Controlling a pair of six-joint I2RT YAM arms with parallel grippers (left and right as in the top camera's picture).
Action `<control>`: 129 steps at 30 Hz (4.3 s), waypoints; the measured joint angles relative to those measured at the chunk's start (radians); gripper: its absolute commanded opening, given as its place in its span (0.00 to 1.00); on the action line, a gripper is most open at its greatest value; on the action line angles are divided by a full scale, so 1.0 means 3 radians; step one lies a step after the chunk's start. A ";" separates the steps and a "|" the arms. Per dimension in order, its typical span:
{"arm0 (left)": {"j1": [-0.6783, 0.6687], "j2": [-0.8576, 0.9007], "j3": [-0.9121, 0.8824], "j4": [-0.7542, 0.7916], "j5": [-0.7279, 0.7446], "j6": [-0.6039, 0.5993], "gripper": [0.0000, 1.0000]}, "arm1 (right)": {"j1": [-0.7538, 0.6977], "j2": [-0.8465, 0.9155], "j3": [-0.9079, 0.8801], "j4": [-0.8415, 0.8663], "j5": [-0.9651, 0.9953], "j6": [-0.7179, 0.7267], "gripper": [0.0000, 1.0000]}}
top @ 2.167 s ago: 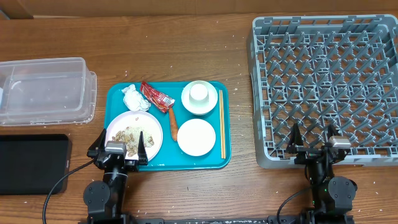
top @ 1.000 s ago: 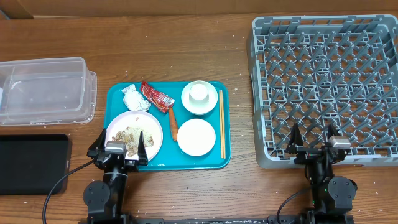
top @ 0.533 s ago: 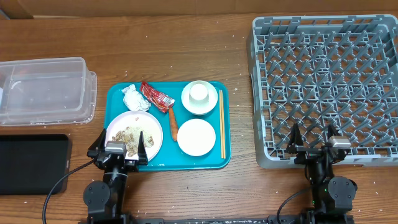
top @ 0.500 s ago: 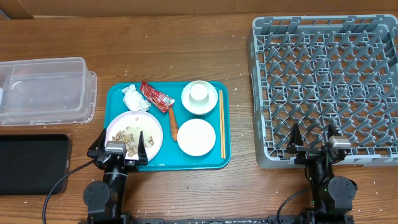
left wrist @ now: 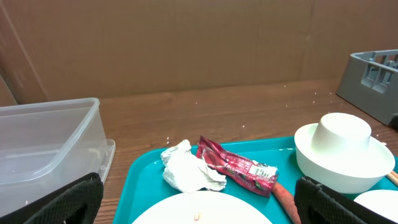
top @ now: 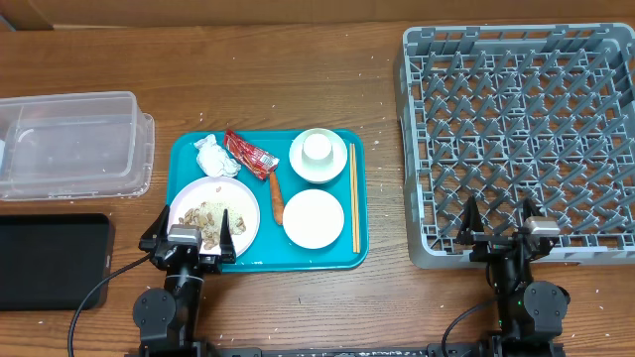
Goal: Sort waste into correct bins and load items into the dishwasher
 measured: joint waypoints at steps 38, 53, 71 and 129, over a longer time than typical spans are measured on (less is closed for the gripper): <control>0.0000 0.0000 0.0000 0.0000 0.0001 0.0000 1.00 | 0.0000 0.0000 0.0000 0.0001 0.0001 0.0000 1.00; 0.0000 0.0000 -0.0001 0.0027 0.0001 0.0000 1.00 | 0.0000 0.0000 0.0000 0.0001 0.0001 0.0000 1.00; -0.0001 0.0320 0.0765 -0.0193 0.1366 -0.0501 1.00 | 0.0000 0.0000 0.0000 0.0000 0.0000 0.0000 1.00; -0.1068 0.6435 0.4387 -0.3333 -0.0430 -0.2046 0.68 | 0.0000 0.0000 0.0000 0.0001 0.0001 0.0000 1.00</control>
